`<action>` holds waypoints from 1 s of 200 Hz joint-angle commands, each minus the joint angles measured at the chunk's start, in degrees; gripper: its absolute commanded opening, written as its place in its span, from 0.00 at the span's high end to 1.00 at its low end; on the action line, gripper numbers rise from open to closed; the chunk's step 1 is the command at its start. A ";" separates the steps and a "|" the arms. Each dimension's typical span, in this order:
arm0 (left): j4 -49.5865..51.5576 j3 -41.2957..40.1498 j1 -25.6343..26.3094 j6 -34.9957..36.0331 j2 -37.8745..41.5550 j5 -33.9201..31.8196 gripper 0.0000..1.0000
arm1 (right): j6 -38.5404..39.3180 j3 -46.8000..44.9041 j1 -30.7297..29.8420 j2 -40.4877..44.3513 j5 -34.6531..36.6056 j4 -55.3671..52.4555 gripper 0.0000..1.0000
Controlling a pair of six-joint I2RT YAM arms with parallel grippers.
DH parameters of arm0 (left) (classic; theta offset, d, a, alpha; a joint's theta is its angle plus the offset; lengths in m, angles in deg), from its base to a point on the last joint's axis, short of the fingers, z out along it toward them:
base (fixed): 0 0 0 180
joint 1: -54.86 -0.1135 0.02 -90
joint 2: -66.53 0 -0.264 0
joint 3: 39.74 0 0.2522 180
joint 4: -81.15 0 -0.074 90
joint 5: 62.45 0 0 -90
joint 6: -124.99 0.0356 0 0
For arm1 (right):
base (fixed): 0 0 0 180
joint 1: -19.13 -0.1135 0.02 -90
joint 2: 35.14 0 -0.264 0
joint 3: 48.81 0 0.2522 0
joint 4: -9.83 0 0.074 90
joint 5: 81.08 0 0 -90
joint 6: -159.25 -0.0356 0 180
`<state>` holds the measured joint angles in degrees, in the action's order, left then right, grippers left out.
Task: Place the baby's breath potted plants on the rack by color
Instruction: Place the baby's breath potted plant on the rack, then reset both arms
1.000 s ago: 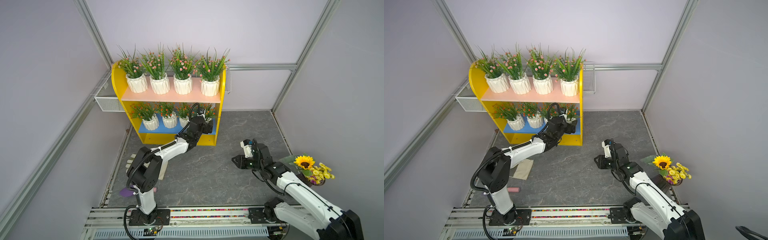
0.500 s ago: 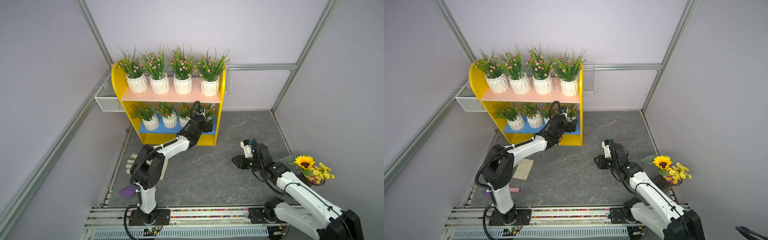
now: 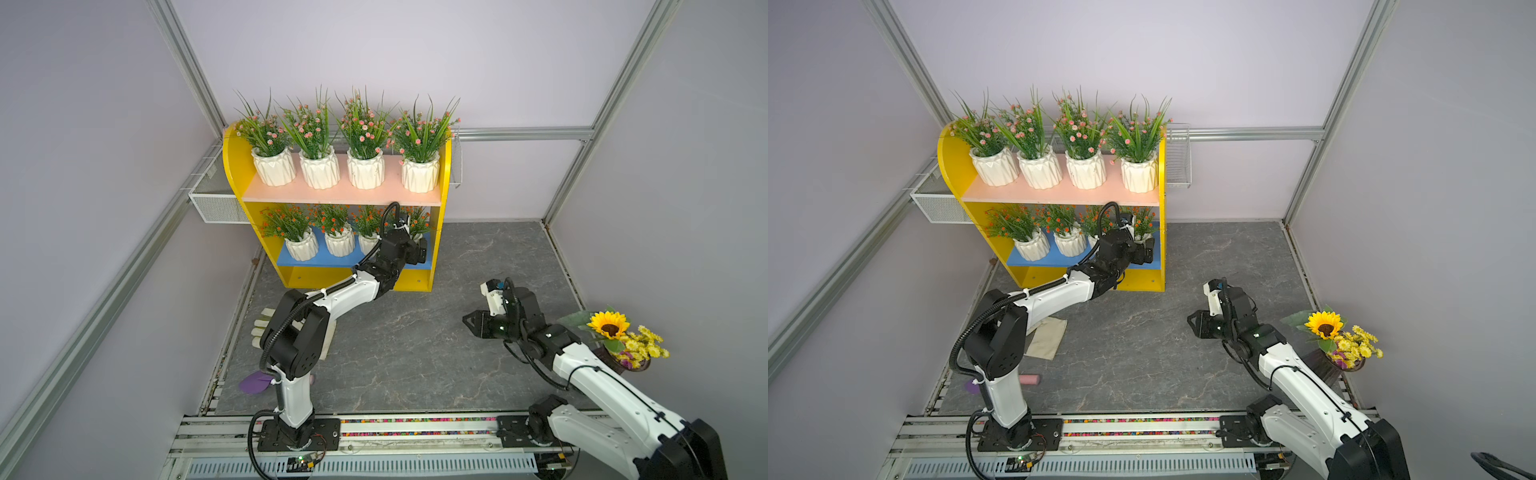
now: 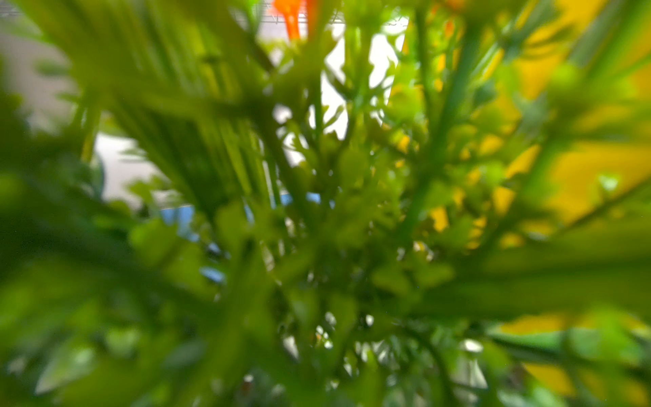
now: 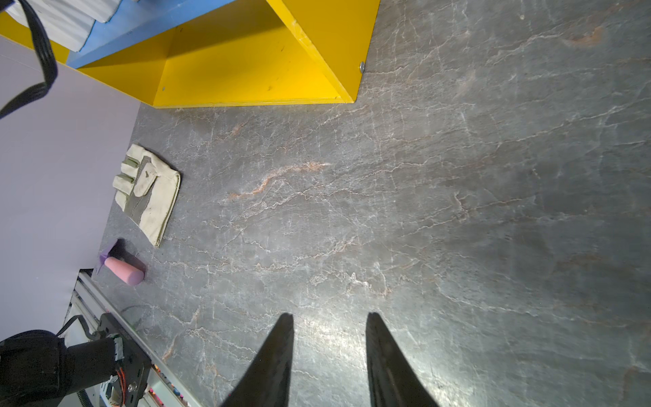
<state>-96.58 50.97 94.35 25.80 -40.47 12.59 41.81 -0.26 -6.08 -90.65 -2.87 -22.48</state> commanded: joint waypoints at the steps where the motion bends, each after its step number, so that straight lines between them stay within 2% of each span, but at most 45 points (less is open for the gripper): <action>1: -2.93 -0.53 -0.28 -1.45 3.74 -0.47 0.00 | -0.35 -1.39 0.30 0.49 0.37 1.14 0.62; 97: 6.15 -3.57 -0.22 -1.34 10.33 3.69 0.00 | -0.39 -1.30 0.29 0.44 0.48 1.42 0.58; 143: 8.32 -11.00 -0.17 -3.91 15.94 9.05 0.00 | 0.19 -1.02 0.34 -0.19 2.20 1.93 0.56; 167: 8.90 -17.17 -0.11 -5.00 21.70 8.00 0.00 | 0.89 -0.66 0.81 -1.45 3.77 3.36 0.54; 187: 9.52 -22.40 -0.11 -5.33 27.67 6.45 0.00 | 1.39 0.05 1.80 -3.21 3.92 5.00 0.46; 200: 11.01 -24.94 -0.11 -4.85 32.06 5.36 0.00 | 1.66 0.48 2.65 -4.44 3.88 6.26 0.36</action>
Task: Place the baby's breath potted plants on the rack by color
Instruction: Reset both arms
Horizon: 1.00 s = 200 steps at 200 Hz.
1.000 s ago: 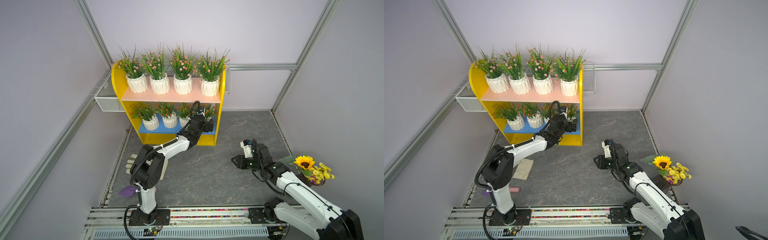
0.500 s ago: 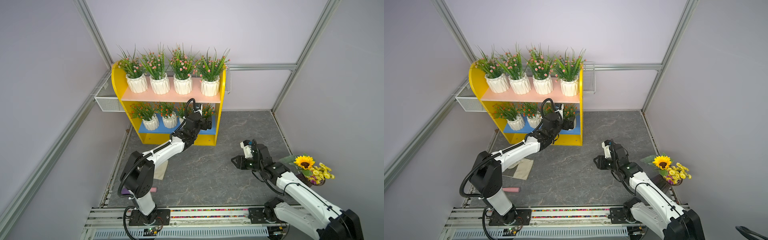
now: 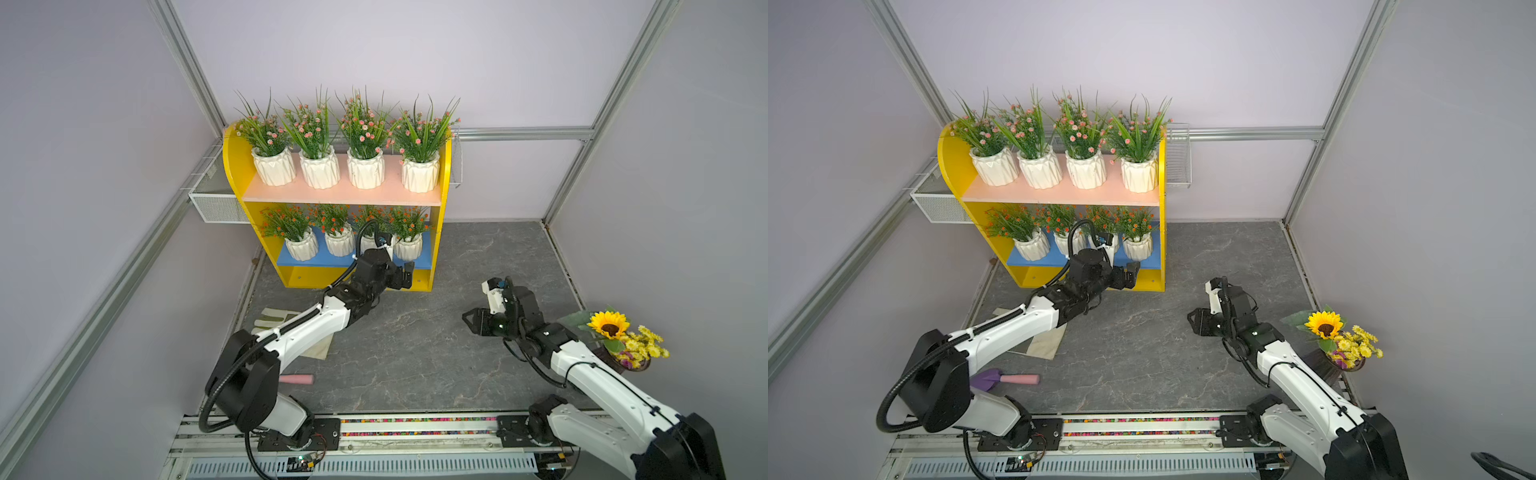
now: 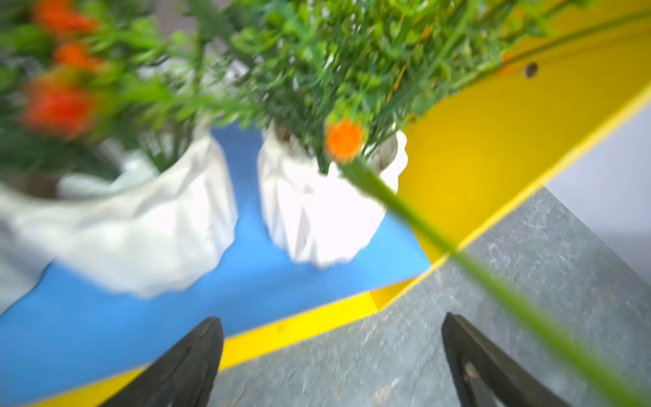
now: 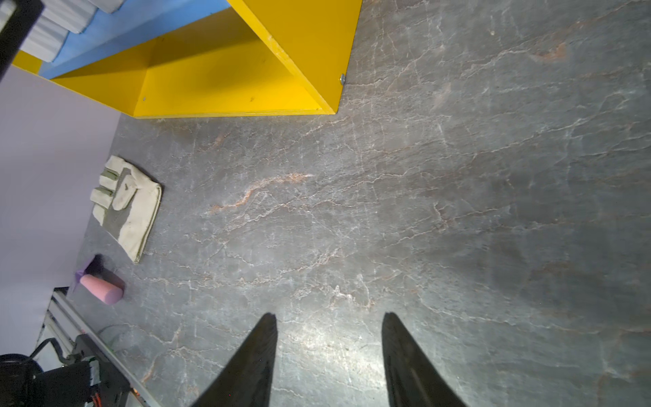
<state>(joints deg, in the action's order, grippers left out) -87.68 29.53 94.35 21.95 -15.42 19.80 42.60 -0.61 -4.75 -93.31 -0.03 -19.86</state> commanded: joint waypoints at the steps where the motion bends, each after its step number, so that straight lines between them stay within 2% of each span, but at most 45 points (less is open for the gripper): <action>1: 2.31 -3.62 -0.11 -0.97 7.31 -1.93 0.00 | 0.89 0.86 1.39 -1.86 1.04 3.72 0.35; 20: 7.42 -5.54 -0.10 0.98 13.81 -6.03 0.00 | 1.70 1.98 3.16 -3.03 1.16 4.73 0.17; 39: 12.21 -6.42 -0.18 2.06 19.46 -13.91 0.00 | 2.66 3.28 6.04 -3.59 1.40 5.49 0.00; 47: 14.52 -6.10 -0.32 3.25 21.43 -16.91 0.00 | 2.90 3.82 7.63 -3.83 1.33 5.72 0.04; 52: 16.05 -5.65 -0.57 3.86 22.37 -18.65 0.00 | 2.90 4.14 8.84 -3.95 1.13 5.73 0.11; 73: 22.15 -2.99 -5.50 4.45 24.62 -20.32 0.00 | 3.60 5.94 13.85 -4.19 0.95 4.83 0.12; 92: 20.35 -3.94 -12.42 4.69 25.43 -20.68 0.00 | 4.36 6.17 17.40 -2.75 3.52 4.67 0.12; 114: 14.59 -6.86 -22.97 2.72 23.67 -17.95 0.00 | 6.43 4.94 19.98 -0.24 11.58 5.59 0.12; 133: 8.60 -10.58 -31.46 1.99 20.98 -11.56 0.00 | 9.32 2.25 21.14 1.55 17.78 9.44 0.12; 153: -1.66 -16.72 -32.89 5.04 18.59 -14.16 0.00 | 11.70 -1.59 22.30 2.81 23.39 15.37 0.12; 172: -12.40 -22.48 -33.58 6.50 16.50 -14.18 0.00 | 12.71 -2.94 25.39 1.07 21.76 18.16 0.12; 200: -22.40 -27.75 -34.64 6.79 12.14 -15.33 0.00 | 15.58 -5.38 28.06 -3.59 19.20 25.14 0.12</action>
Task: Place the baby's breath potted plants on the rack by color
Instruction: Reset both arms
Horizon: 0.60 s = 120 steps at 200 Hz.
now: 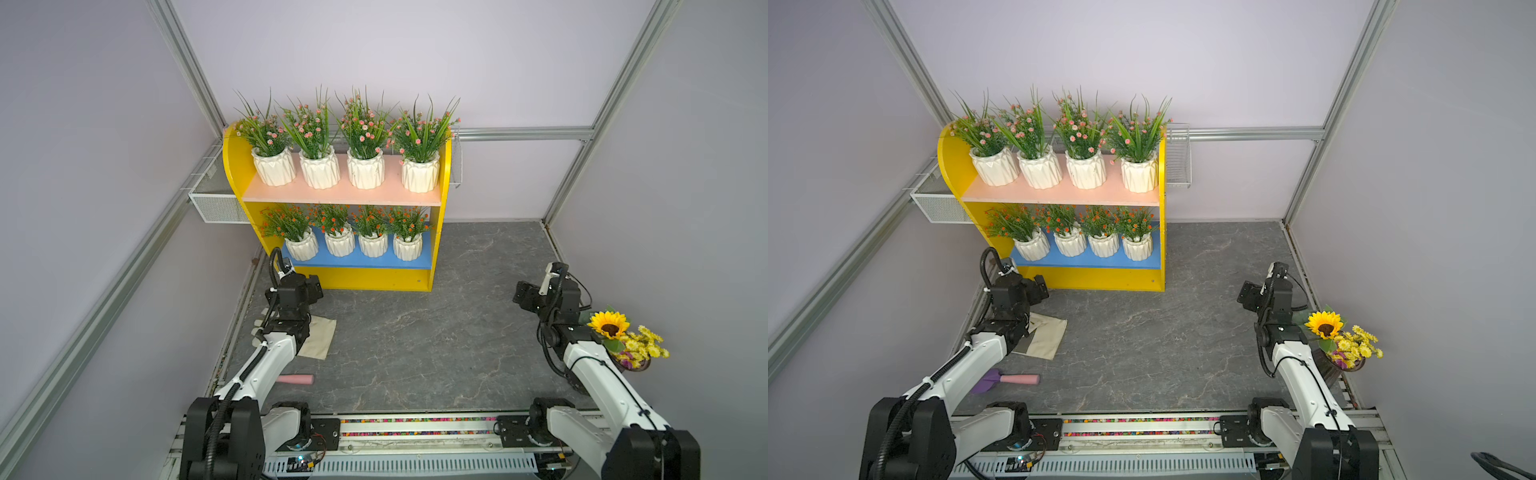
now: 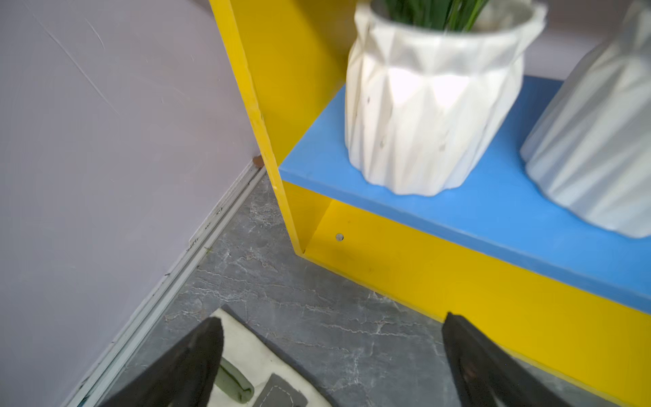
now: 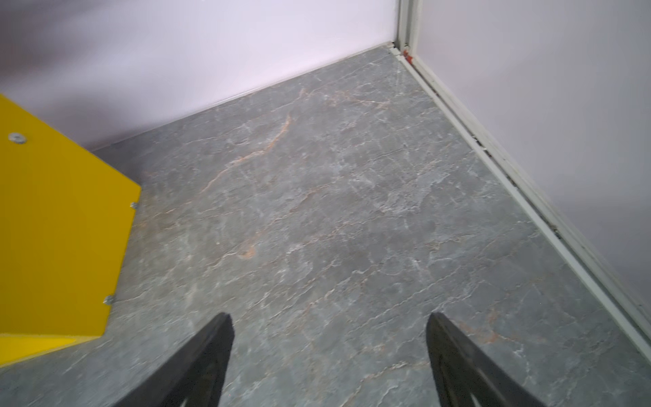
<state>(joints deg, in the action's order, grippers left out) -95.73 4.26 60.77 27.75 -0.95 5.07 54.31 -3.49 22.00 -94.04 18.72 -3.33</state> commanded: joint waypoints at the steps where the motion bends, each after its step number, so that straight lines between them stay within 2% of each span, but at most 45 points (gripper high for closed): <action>1: -14.65 -2.65 -1.16 0.96 -2.49 -0.62 0.00 | 3.95 -2.61 1.33 -2.97 0.51 8.93 0.12; 31: -25.80 -6.83 -1.86 1.00 -7.19 0.85 0.00 | 6.56 -7.09 1.33 -7.28 1.82 21.50 0.12; 54: -28.23 -7.01 -1.87 2.11 -10.43 2.04 0.00 | 9.17 -9.17 1.29 -10.58 0.46 28.82 0.12; 79: -34.87 -8.45 -1.95 2.61 -15.31 2.86 0.00 | 12.43 -15.92 1.47 -16.76 -2.06 50.17 0.12; 99: -42.28 -8.17 -1.94 5.90 -21.41 6.12 0.01 | 11.71 -16.61 1.28 -23.06 -4.80 57.71 0.11; 120: -32.24 -5.47 -1.94 3.48 -18.72 4.41 0.01 | 13.77 -17.87 -0.19 -32.27 -5.18 70.74 0.12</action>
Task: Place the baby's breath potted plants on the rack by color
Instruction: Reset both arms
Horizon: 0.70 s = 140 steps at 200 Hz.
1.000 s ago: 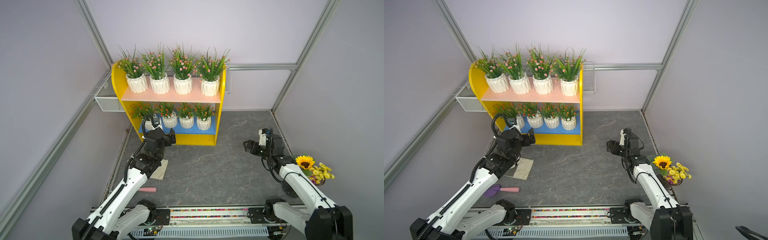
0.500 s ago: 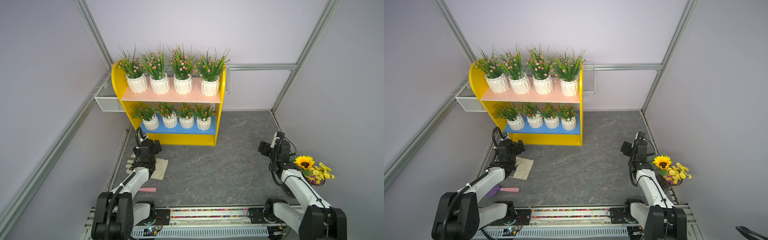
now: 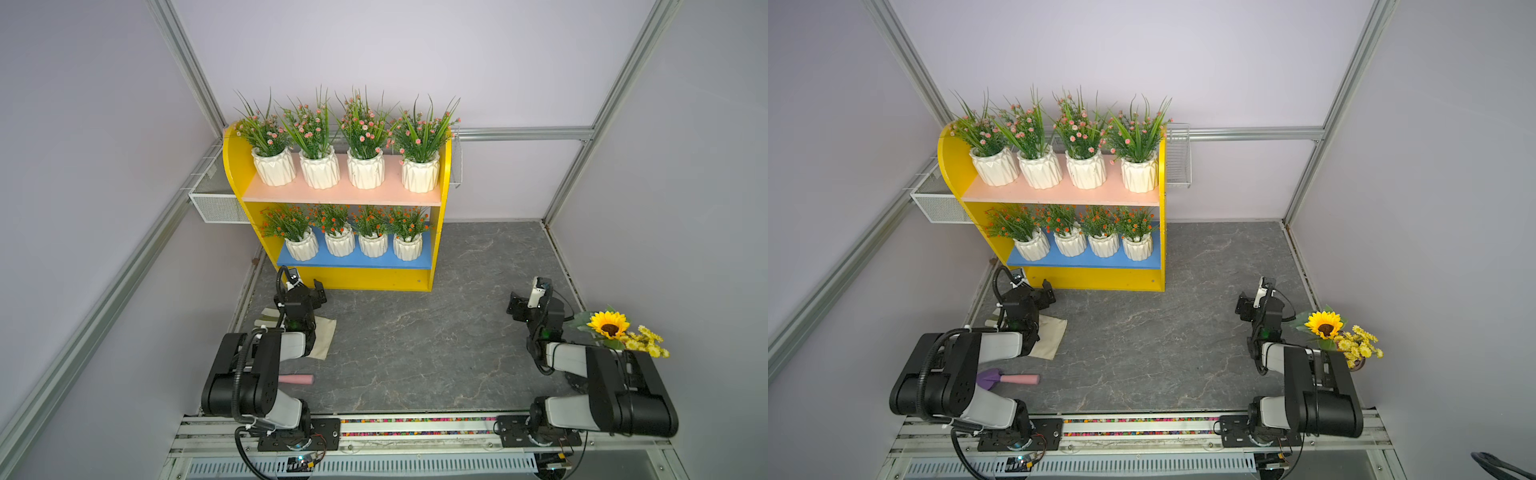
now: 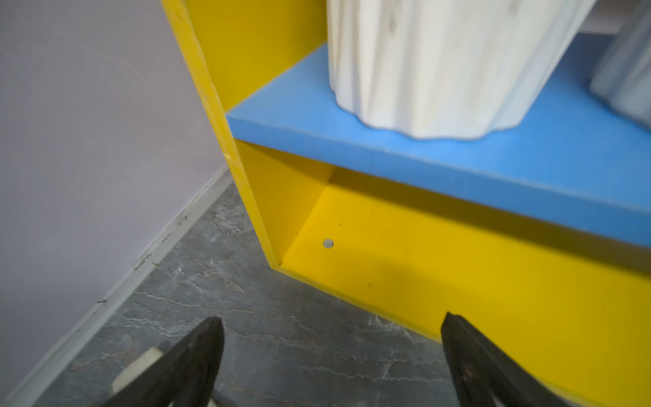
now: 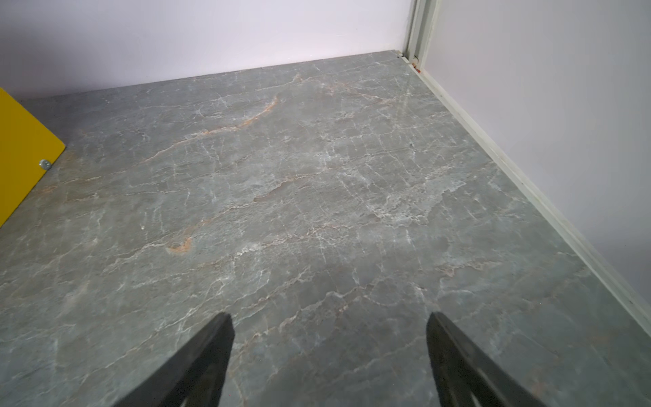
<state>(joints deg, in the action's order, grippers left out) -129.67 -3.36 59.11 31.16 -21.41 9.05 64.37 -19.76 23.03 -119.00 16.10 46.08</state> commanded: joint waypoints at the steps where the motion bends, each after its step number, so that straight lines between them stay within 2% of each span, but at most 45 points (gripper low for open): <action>1: 1.56 2.17 -0.29 0.07 1.68 0.37 0.01 | 3.77 -1.68 -1.24 -7.21 -2.58 21.25 0.12; 18: -4.00 0.69 -0.25 0.93 0.12 0.42 0.01 | 4.06 0.57 -1.37 -3.89 -2.89 11.18 0.12; 30: -2.31 1.19 -0.30 0.73 0.60 0.41 0.01 | 5.02 3.14 -1.93 -5.83 -4.20 9.68 0.12; 42: 1.14 2.01 -0.30 0.04 1.55 0.39 0.01 | 5.84 5.74 -2.38 -4.34 -4.71 2.13 0.12; 55: -1.30 1.44 -0.30 0.58 0.85 0.43 0.01 | 6.03 4.84 -2.85 -5.53 -3.48 6.30 0.11; 70: 0.70 1.96 -0.30 0.15 1.49 0.33 0.01 | 6.02 4.49 -3.33 -4.48 -2.05 5.12 0.12; 83: -0.40 1.71 -0.25 0.35 1.11 0.29 0.01 | 6.76 3.62 -3.50 -5.30 -3.45 8.29 0.12; 140: 0.24 1.88 -0.30 0.16 1.22 0.31 0.01 | 7.17 5.32 -3.33 -5.16 -5.03 4.56 0.11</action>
<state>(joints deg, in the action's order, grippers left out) -129.54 -3.01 59.09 31.22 -21.08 9.35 69.96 -15.28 19.78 -124.50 12.23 50.76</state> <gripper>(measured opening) 0.992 0.885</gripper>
